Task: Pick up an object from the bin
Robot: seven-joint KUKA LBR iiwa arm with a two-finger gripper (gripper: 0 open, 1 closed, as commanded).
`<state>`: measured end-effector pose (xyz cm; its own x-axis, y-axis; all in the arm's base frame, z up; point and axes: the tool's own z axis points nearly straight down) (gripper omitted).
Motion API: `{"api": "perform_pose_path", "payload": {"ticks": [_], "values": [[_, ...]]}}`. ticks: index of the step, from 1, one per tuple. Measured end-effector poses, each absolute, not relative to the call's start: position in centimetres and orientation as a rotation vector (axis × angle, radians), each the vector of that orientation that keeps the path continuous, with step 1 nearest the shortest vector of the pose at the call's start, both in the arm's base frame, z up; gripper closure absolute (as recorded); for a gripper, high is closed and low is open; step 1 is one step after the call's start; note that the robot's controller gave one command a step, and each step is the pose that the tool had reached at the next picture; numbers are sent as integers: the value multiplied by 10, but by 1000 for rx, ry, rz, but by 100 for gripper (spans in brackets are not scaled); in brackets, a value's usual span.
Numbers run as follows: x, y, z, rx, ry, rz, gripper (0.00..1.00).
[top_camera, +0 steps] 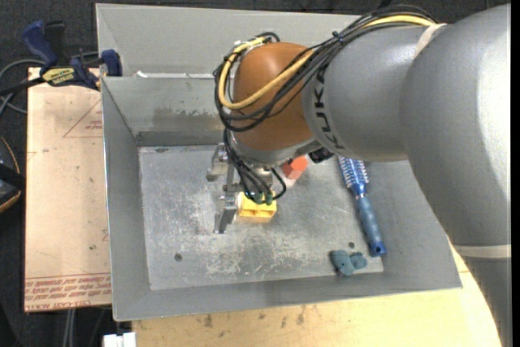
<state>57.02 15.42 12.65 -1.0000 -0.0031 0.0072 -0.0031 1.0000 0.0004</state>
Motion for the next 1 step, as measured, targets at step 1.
{"api": "perform_pose_path", "payload": {"ticks": [1], "values": [[593,76,77,313,-3134,-11,0]]}}
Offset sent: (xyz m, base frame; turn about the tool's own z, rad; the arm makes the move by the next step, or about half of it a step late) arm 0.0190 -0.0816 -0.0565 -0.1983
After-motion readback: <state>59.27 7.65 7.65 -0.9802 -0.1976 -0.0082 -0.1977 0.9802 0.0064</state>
